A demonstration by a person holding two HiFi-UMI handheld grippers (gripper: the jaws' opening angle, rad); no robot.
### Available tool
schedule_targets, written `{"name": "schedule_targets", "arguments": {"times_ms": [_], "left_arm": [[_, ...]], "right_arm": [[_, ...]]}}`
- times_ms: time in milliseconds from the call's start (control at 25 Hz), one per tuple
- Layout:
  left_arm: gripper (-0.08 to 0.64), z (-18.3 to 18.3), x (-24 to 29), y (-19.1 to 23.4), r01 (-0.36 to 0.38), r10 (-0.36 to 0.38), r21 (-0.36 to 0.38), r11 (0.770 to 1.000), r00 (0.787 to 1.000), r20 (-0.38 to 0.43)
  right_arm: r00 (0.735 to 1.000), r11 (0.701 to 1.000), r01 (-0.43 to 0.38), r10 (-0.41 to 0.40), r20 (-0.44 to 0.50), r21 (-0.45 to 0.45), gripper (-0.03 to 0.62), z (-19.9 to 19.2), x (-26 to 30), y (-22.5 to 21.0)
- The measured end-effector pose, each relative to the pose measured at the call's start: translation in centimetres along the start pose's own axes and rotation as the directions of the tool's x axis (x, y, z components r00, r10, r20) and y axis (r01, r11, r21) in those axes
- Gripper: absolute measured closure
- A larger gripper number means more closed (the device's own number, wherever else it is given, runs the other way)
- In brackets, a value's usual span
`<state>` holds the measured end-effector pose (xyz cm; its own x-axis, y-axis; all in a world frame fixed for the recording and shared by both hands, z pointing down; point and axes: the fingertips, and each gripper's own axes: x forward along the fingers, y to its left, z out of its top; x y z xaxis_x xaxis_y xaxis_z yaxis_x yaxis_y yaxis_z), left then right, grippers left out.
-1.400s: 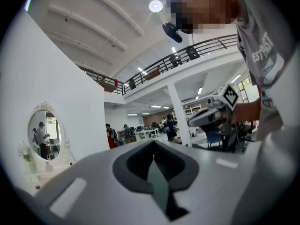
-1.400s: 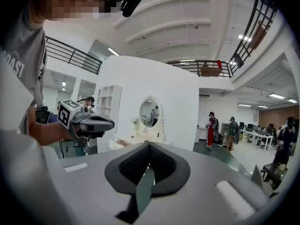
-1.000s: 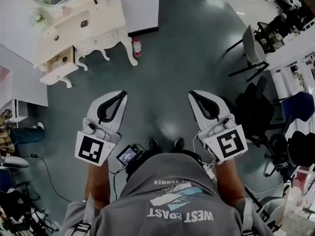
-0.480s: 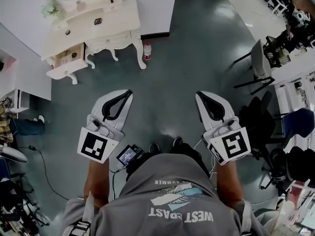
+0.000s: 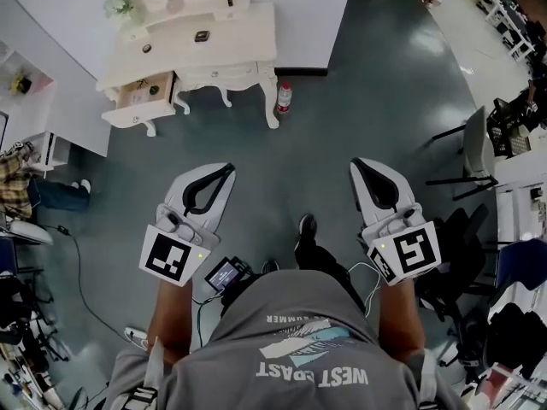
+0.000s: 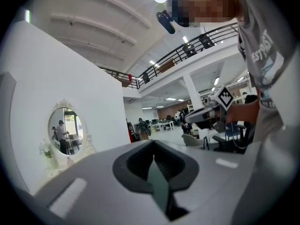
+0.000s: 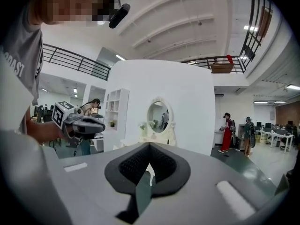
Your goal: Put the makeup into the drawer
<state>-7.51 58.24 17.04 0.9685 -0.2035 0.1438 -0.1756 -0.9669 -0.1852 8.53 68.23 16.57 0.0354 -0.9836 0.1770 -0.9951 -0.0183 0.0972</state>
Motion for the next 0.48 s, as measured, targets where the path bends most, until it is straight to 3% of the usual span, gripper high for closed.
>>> {"name": "schedule_targets", "arguments": {"times_ms": [480], "left_arm": [[0.558,1.4,10.0,4.2,-0.184,0.184,-0.008,0.983,0.981,-0.063]], "right_arm": [[0.982,0.983,-0.186,0.186,0.032,0.002,0.591,0.3,9.7,-11.2]]}}
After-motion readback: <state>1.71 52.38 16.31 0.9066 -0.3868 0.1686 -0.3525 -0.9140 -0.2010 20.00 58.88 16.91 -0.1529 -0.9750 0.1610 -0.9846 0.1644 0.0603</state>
